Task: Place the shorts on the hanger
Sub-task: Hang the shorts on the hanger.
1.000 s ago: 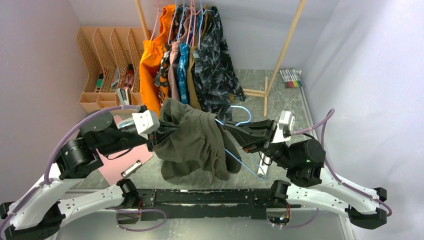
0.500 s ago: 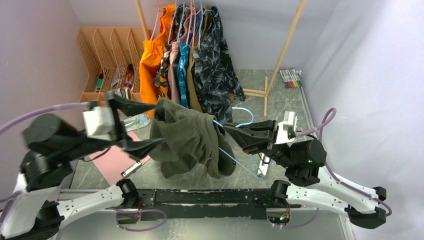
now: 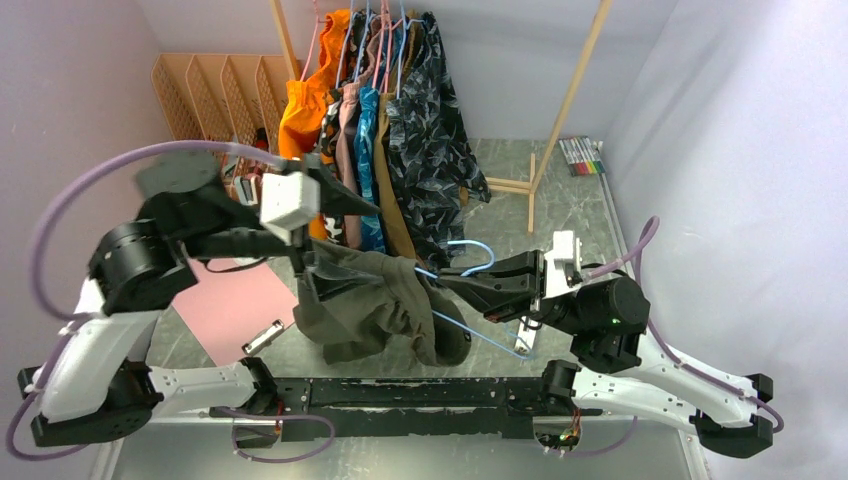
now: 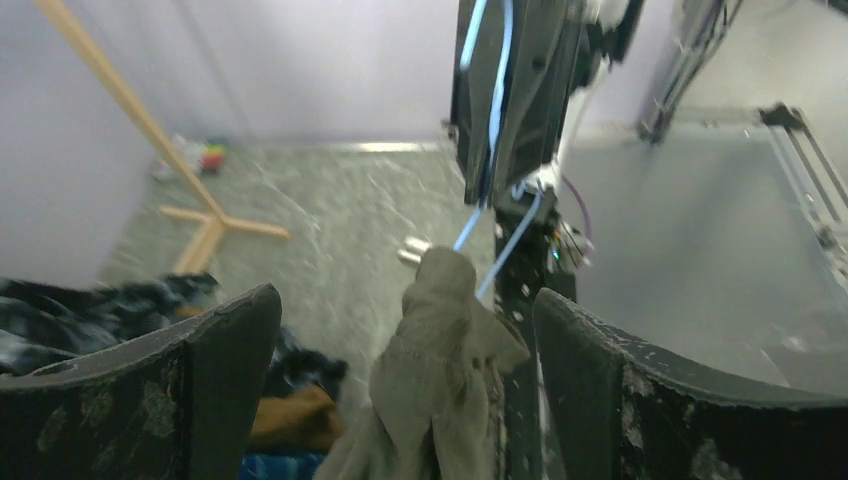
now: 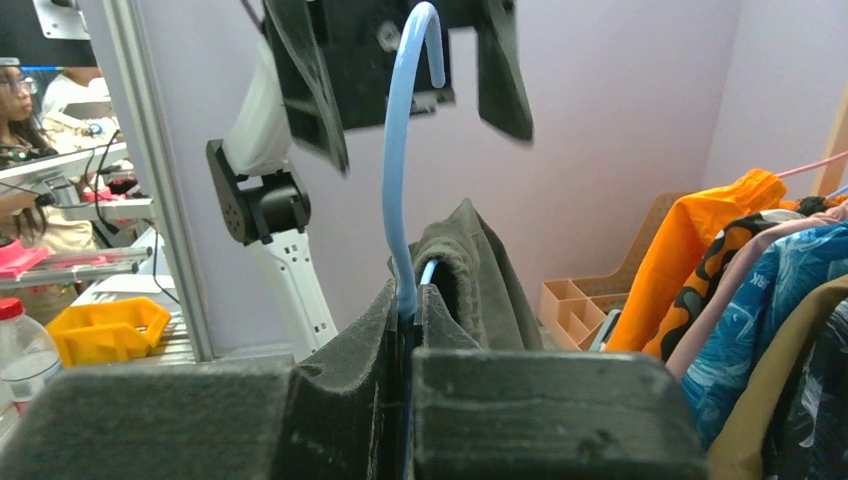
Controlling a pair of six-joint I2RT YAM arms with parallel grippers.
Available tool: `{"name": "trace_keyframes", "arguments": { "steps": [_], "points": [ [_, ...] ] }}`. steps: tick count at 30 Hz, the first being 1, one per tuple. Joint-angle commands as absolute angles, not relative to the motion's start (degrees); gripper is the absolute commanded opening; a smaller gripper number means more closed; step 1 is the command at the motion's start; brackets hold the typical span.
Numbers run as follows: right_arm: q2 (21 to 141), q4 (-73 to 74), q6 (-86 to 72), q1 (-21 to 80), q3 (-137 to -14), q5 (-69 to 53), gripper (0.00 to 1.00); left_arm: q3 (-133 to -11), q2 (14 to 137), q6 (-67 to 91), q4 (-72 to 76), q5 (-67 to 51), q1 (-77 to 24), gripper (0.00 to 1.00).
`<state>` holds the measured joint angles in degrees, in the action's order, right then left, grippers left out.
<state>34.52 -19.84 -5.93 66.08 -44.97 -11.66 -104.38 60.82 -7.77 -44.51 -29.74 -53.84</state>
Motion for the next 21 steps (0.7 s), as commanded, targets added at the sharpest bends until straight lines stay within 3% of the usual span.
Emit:
{"name": "trace_keyframes", "arguments": {
  "steps": [1, 10, 14, 19, 21],
  "points": [
    [32.91, -23.95, -6.47, 66.06, -46.44, -13.52, 0.00, -103.27, 61.05, -9.02, -51.13, -36.01, -54.05, 1.00],
    [33.34, -23.24, -5.84, 66.09, -46.66, -13.57, 0.00, -99.27, 62.52, -9.36, -52.26, -36.51, -54.14, 0.84],
    [33.72, -23.40, -5.80, 66.04, -46.55, -13.55, 0.00, -97.15, 63.08, -9.05, -52.41, -36.35, -54.14, 0.69],
    [34.46, -24.52, -6.31, 66.04, -46.06, -13.79, 0.00, -96.01, 63.70, -8.39, -50.47, -34.88, -54.14, 0.42],
    [34.85, -24.97, -6.50, 66.06, -46.05, -13.95, 0.00, -95.74, 63.87, -8.29, -49.34, -34.72, -54.14, 0.37]
  ]
}}
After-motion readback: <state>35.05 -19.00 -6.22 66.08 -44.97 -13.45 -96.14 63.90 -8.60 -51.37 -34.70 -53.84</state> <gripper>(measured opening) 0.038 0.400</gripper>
